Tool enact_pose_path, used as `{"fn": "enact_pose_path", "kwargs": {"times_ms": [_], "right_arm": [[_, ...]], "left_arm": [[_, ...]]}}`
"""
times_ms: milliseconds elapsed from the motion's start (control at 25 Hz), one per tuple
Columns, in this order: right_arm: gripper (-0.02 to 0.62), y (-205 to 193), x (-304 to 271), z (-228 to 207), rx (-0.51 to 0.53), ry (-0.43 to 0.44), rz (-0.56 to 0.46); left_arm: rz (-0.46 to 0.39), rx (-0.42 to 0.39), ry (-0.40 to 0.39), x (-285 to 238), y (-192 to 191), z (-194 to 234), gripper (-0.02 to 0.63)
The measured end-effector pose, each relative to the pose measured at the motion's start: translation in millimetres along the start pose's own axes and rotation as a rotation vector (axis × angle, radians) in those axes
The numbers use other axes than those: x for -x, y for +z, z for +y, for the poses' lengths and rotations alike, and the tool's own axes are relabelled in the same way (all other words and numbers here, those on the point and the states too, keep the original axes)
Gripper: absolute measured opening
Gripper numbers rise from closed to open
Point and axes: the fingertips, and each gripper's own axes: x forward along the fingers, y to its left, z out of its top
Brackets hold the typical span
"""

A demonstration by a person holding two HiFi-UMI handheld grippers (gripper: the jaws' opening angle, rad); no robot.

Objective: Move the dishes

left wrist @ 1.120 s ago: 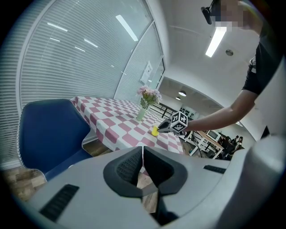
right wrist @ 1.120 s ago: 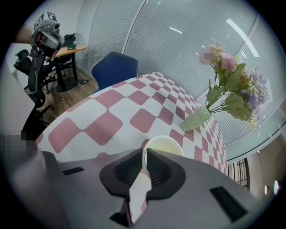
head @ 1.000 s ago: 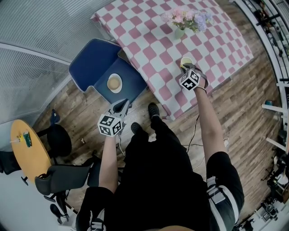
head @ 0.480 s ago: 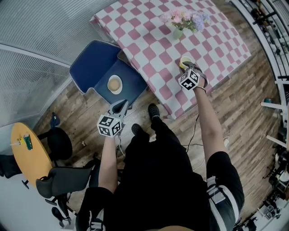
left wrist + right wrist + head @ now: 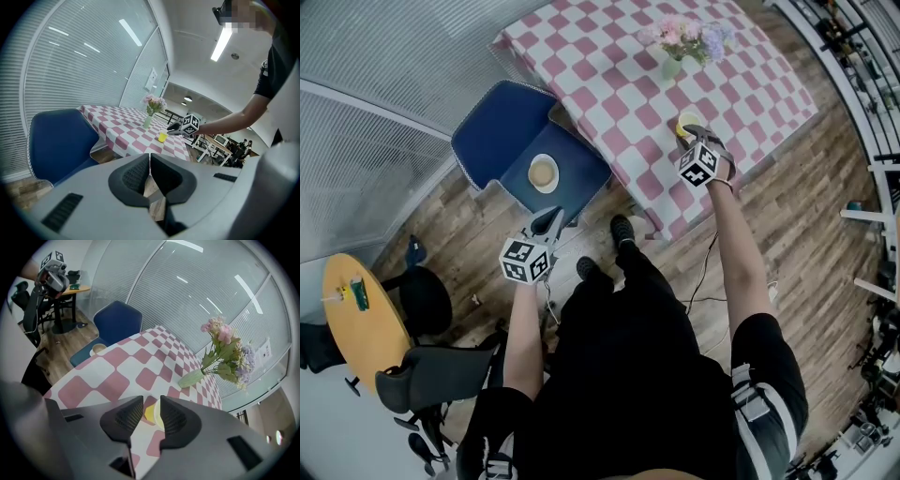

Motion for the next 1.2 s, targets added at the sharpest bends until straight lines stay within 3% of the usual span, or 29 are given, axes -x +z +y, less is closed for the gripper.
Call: {"fn": "enact_pose_path", "kwargs": {"times_ms": [360,560,1200], "right_arm": [[0.099,23,25,42,-0.027,0.046,-0.019],[0.019,40,36,68,-0.01,0.068,-0.033],[0.017,95,47,156,0.033,0.12,-0.057]], "left_arm": [[-0.019,0.006,-0.001,42,-16,2,0.029],[-0.035,0.008,0.001,64,-25,3,0.029],[-0.058,0.047,0.033,133,-68,24,0.028]]}}
